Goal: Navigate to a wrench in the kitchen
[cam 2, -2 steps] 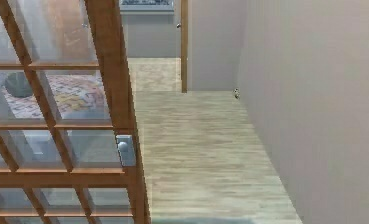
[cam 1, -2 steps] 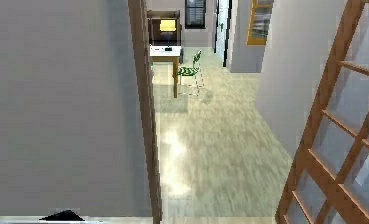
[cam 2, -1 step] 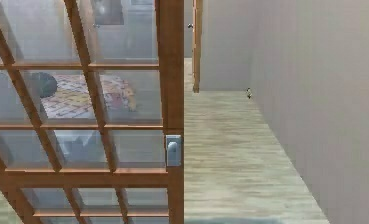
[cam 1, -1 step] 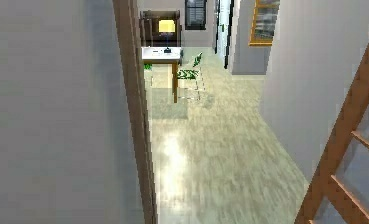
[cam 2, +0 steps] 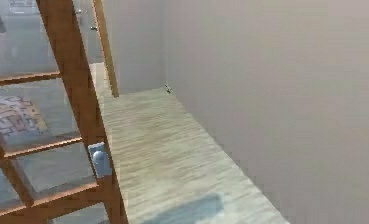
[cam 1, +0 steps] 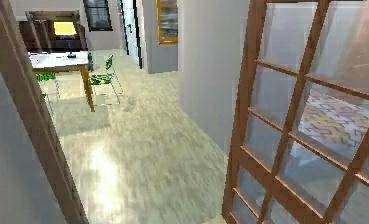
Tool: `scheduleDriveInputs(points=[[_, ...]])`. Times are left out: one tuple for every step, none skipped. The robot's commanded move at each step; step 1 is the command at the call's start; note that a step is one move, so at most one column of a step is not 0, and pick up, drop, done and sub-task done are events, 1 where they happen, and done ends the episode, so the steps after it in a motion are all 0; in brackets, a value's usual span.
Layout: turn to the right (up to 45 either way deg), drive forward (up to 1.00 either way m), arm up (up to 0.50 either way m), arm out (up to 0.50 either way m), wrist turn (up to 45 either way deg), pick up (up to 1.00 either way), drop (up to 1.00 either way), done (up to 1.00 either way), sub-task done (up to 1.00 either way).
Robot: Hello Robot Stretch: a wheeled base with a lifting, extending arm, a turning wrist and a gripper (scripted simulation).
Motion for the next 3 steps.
scheduleDriveInputs(points=[[0.0,0.65,0.00,0.00,0.0,0.00,0.00,0.00,0.00],[-18.0,0.00,0.00,0.00,0.0,0.00,0.00,0.00,0.00],[0.0,0.45,0.00,0.00,0.0,0.00,0.00,0.00,0.00]])
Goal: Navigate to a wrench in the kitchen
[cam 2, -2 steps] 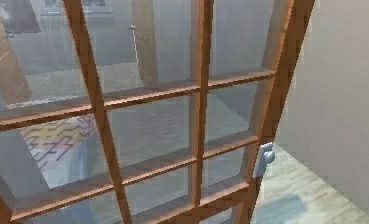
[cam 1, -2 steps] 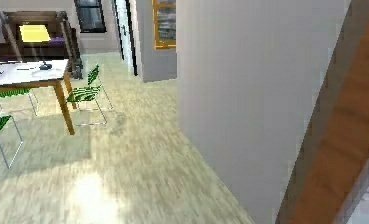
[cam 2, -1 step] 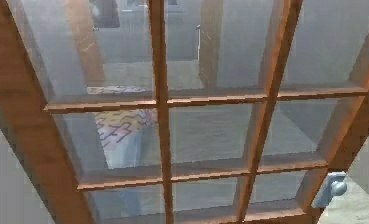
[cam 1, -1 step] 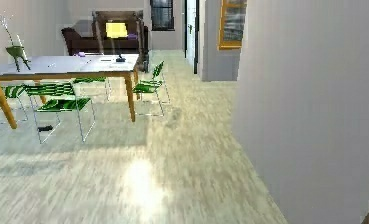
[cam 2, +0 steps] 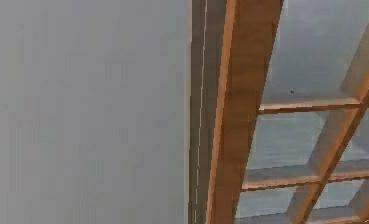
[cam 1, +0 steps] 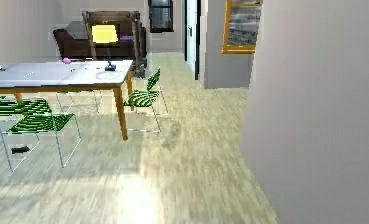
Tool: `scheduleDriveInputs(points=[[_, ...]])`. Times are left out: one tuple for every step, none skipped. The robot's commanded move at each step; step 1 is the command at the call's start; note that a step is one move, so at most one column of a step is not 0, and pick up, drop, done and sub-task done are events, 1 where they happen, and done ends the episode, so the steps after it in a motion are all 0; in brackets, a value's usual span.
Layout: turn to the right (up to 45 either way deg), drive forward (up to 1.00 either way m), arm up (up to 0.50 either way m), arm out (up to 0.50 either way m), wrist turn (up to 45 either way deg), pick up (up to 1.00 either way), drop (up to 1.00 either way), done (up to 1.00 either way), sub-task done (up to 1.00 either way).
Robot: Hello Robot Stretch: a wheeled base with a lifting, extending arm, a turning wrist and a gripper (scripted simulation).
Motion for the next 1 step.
scheduleDriveInputs(points=[[-45.0,0.00,0.00,0.00,0.0,0.00,0.00,0.00,0.00]])
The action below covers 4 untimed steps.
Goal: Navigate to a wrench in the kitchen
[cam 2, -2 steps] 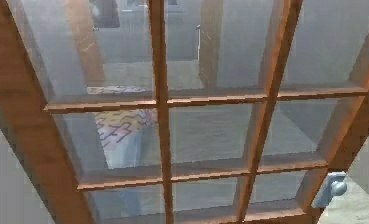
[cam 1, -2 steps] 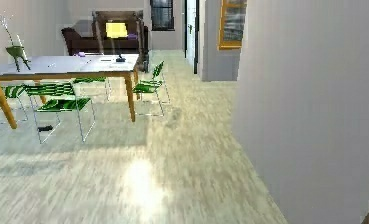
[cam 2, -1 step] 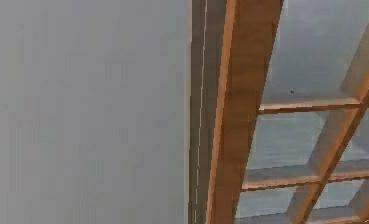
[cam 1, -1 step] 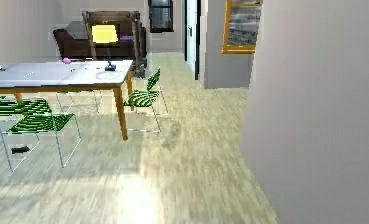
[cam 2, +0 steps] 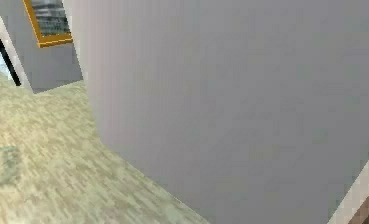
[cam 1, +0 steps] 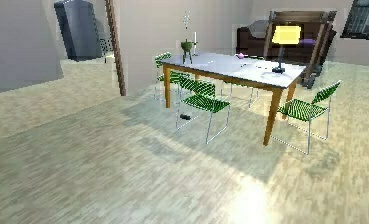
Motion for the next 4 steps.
scheduleDriveInputs(points=[[-12.0,0.00,0.00,0.00,0.0,0.00,0.00,0.00,0.00],[0.0,0.35,0.00,0.00,0.0,0.00,0.00,0.00,0.00],[-12.0,0.00,0.00,0.00,0.0,0.00,0.00,0.00,0.00],[0.0,1.00,0.00,0.00,0.0,0.00,0.00,0.00,0.00]])
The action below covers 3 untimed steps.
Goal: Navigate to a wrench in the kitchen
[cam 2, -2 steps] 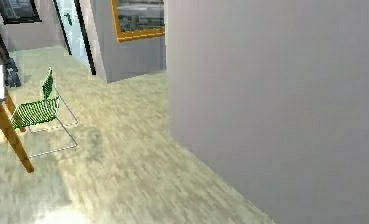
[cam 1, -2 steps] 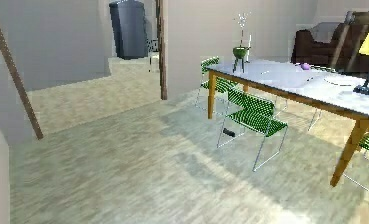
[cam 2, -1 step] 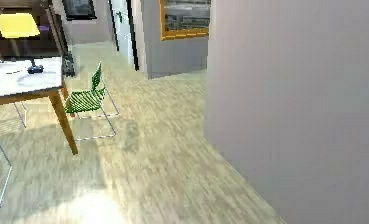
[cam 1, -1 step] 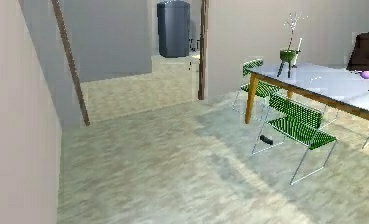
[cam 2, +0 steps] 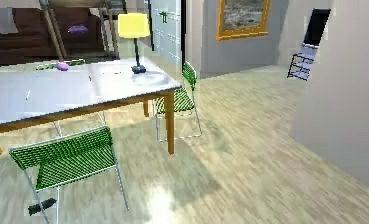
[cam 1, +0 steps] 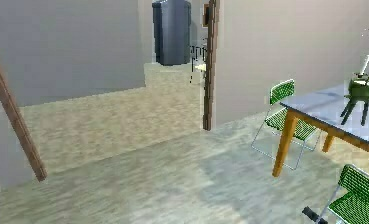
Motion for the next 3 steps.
scheduleDriveInputs(points=[[0.0,1.00,0.00,0.00,0.0,0.00,0.00,0.00,0.00],[0.0,1.00,0.00,0.00,0.0,0.00,0.00,0.00,0.00],[-3.0,0.00,0.00,0.00,0.0,0.00,0.00,0.00,0.00]])
